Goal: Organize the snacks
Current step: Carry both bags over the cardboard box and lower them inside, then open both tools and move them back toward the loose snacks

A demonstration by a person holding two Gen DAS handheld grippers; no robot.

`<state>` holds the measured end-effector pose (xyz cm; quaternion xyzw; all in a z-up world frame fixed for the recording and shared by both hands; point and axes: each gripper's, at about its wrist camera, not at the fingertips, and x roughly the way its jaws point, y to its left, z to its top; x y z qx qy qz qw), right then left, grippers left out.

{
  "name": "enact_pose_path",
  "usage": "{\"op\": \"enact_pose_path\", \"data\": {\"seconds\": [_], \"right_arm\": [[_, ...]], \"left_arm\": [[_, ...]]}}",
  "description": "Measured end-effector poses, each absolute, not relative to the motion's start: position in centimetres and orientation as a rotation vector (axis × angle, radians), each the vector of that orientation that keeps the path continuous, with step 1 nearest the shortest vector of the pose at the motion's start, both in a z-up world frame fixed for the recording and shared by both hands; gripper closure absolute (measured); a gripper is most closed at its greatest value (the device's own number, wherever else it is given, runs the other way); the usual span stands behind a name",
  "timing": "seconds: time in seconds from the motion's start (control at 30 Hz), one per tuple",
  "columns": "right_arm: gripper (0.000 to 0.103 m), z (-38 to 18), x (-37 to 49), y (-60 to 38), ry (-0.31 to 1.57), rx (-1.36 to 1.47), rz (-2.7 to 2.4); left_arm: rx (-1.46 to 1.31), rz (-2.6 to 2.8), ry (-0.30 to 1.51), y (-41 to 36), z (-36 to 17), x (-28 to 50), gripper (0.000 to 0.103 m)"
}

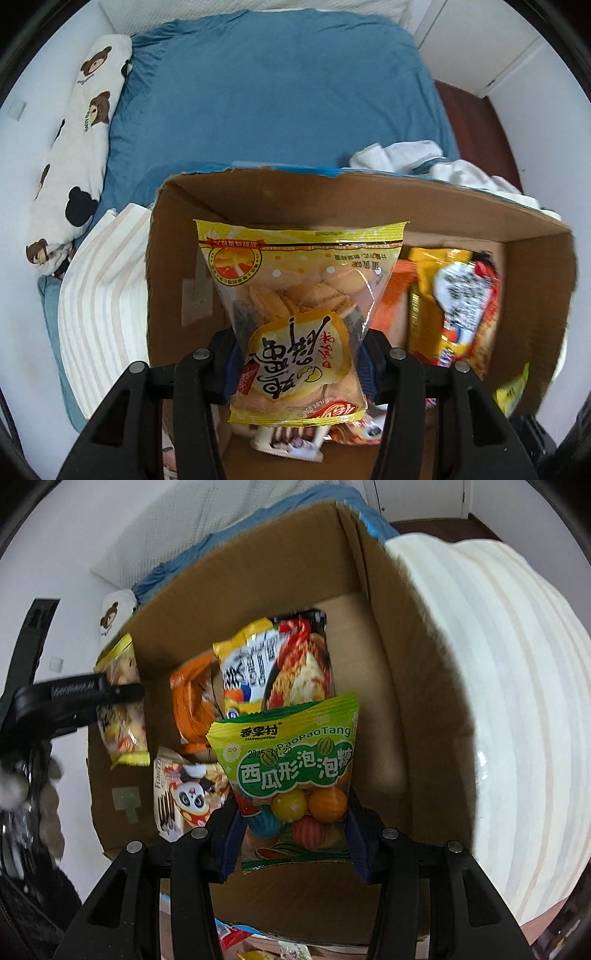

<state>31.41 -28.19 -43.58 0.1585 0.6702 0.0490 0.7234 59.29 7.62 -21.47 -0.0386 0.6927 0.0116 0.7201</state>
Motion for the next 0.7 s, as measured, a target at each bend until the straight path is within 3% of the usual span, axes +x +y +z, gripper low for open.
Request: {"op": "enact_pose_path", "data": {"seconds": [0.07,0.13,0.17,0.23,0.37,0.7], "right_arm": [[0.051,-44.5,31.2,-28.1,1.528,0.371,0.109],[0.043,-45.3,31.1,-27.6,1.577,0.350,0.108],[0.039,-45.3,31.0,-27.3,1.578,0.351,0.114],[0.022,-45.2,30.9,-26.8,1.580,0.370,0.138],[0.008,-44.4,31.1,-25.1,1.566,0.316,0.145],[0.004,-42.9,31.5,-25.0,1.509,0.247,0.103]], "left_arm": [[-0.082,0.047,1.543,8.0,-22.3,59.7,0.054],[-0.096,0.058,1.548,8.3,-23.0,59.7,0.046],[-0.106,0.058,1.549,8.5,-23.1,59.7,0.028],[-0.131,0.041,1.538,8.8,-23.2,59.6,0.013],[-0.154,0.032,1.521,8.9,-22.5,59.2,0.012],[-0.154,-0.025,1.433,7.6,-18.7,55.3,0.011]]}}
